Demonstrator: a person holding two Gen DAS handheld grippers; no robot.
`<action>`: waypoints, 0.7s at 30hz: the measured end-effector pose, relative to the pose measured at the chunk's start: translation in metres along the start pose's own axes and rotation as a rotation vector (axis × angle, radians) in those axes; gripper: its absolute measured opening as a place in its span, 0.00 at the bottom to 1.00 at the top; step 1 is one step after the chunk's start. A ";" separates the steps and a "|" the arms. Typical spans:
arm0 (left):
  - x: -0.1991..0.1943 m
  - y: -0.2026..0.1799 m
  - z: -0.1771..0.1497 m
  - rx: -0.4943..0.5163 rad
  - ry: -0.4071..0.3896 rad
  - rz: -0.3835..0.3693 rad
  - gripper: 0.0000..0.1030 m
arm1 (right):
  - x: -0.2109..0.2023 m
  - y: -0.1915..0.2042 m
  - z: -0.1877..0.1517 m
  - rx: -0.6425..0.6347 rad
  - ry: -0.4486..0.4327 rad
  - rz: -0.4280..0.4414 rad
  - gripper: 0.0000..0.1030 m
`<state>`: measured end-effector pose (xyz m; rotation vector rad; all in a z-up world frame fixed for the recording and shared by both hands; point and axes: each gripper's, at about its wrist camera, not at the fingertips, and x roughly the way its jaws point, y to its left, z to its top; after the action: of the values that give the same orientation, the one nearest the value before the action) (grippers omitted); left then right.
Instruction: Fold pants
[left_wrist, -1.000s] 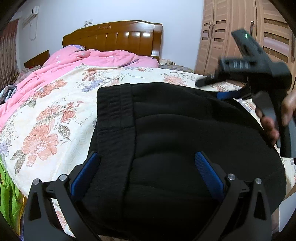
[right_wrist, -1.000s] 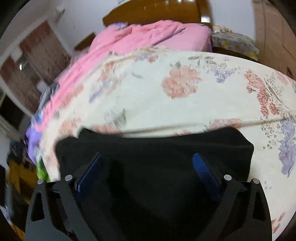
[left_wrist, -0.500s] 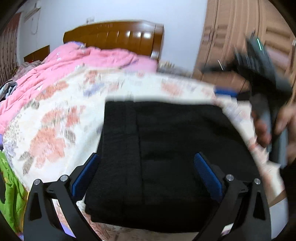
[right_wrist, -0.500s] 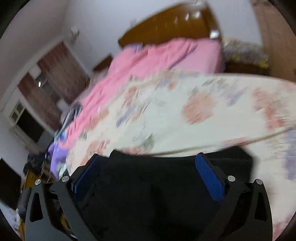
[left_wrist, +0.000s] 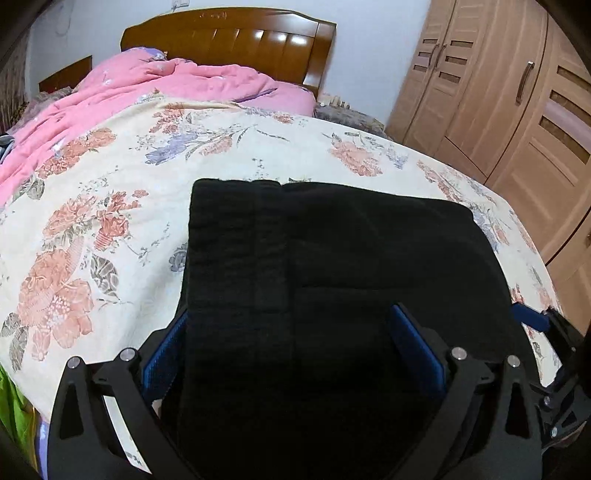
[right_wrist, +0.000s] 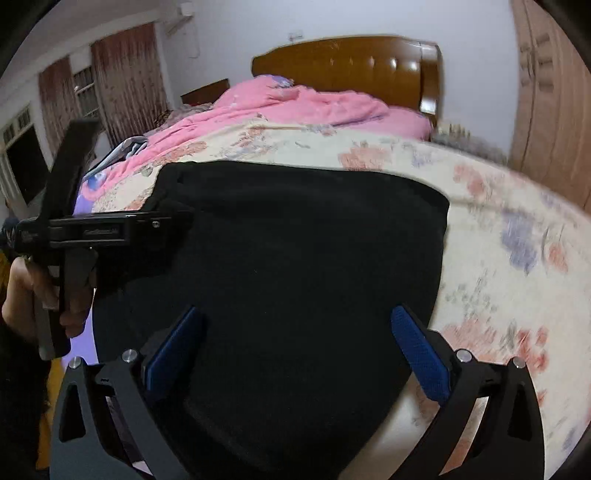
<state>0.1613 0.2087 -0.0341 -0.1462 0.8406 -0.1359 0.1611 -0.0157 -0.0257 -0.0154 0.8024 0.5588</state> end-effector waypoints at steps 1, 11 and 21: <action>-0.001 -0.002 -0.001 0.006 -0.007 0.017 0.98 | -0.002 0.000 0.001 -0.010 0.013 -0.012 0.96; -0.077 -0.042 -0.039 0.085 -0.215 0.336 0.98 | -0.081 -0.027 -0.037 0.116 -0.095 -0.059 0.96; -0.142 -0.070 -0.073 0.032 -0.347 0.296 0.99 | -0.141 0.028 -0.074 0.052 -0.284 -0.223 0.96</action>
<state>0.0083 0.1600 0.0342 -0.0120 0.5059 0.1513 0.0189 -0.0739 0.0241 0.0219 0.5297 0.3195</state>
